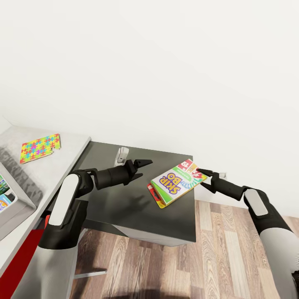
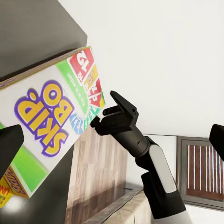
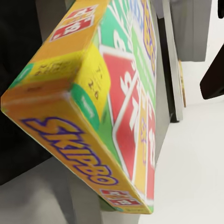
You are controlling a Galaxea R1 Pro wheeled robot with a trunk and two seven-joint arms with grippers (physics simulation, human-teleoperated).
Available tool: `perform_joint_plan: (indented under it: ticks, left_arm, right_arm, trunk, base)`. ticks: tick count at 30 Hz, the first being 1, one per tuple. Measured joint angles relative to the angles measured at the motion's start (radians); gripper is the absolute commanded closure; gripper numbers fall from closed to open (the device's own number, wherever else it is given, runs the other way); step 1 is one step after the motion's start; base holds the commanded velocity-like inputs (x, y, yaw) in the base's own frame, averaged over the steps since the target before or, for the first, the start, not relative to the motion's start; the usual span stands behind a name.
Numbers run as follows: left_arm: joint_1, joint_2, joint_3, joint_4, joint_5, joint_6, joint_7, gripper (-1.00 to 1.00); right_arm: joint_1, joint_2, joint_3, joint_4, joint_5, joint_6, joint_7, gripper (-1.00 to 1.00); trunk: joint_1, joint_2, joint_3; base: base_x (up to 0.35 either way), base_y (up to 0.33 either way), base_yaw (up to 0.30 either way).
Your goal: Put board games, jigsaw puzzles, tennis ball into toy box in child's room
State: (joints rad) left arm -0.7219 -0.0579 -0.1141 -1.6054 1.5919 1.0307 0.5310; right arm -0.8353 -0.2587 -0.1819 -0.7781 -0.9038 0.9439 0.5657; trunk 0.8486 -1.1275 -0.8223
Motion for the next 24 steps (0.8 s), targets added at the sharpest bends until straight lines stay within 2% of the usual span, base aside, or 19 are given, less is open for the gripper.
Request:
perform_joint_plan:
  ticks: [11, 23, 24]
  left_arm:
    - [0.000, 0.000, 0.000, 0.000, 0.000, 0.000, 0.000, -1.00]
    - [0.000, 0.000, 0.000, 0.000, 0.000, 0.000, 0.000, -1.00]
    - [0.000, 0.000, 0.000, -0.001, 0.000, 0.000, 0.000, -1.00]
  right_arm:
    - [0.000, 0.035, 0.002, -0.001, 0.002, -0.001, 0.000, -1.00]
    - [0.000, 0.047, 0.001, -0.002, 0.003, -0.001, 0.000, -1.00]
    - [0.000, 0.048, 0.001, -0.003, 0.005, -0.002, 0.000, 1.00]
  trunk:
    - [0.000, 0.000, 0.000]
    - [0.000, 0.000, 0.000]
    - [0.000, 0.000, 0.000]
  base:
    - [0.000, 0.000, 0.000]
    - [0.000, 0.000, 0.000]
    - [0.000, 0.000, 0.000]
